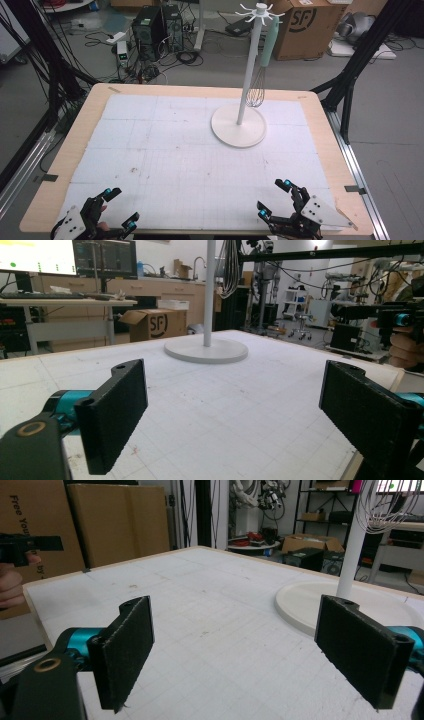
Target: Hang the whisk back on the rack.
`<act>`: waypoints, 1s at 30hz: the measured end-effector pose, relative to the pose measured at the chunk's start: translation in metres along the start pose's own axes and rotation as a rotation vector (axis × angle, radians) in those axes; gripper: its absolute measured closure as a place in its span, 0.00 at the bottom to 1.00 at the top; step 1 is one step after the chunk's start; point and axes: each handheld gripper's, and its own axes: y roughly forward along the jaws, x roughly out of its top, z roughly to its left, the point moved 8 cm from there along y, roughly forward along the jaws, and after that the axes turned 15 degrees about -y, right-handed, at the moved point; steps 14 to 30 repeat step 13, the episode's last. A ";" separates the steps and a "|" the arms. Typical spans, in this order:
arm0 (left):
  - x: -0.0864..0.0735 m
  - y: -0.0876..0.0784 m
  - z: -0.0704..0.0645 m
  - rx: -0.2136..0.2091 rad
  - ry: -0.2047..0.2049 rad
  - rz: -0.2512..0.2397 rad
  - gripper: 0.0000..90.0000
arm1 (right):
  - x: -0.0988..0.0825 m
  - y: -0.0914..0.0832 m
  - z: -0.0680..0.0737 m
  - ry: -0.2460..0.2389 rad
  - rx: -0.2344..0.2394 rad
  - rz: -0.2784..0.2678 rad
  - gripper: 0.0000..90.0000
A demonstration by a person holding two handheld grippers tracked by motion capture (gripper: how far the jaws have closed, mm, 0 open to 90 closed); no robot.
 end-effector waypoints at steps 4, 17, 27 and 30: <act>0.000 0.000 0.000 0.000 0.002 0.002 0.14 | 0.000 0.001 0.001 -0.004 0.004 0.001 0.17; -0.001 0.001 0.000 -0.001 0.005 0.008 0.14 | 0.001 0.000 0.000 -0.004 -0.005 -0.001 0.17; -0.001 0.001 0.000 -0.001 0.005 0.008 0.14 | 0.001 0.000 0.000 -0.004 -0.005 -0.001 0.17; -0.001 0.001 0.000 -0.001 0.005 0.008 0.14 | 0.001 0.000 0.000 -0.004 -0.005 -0.001 0.17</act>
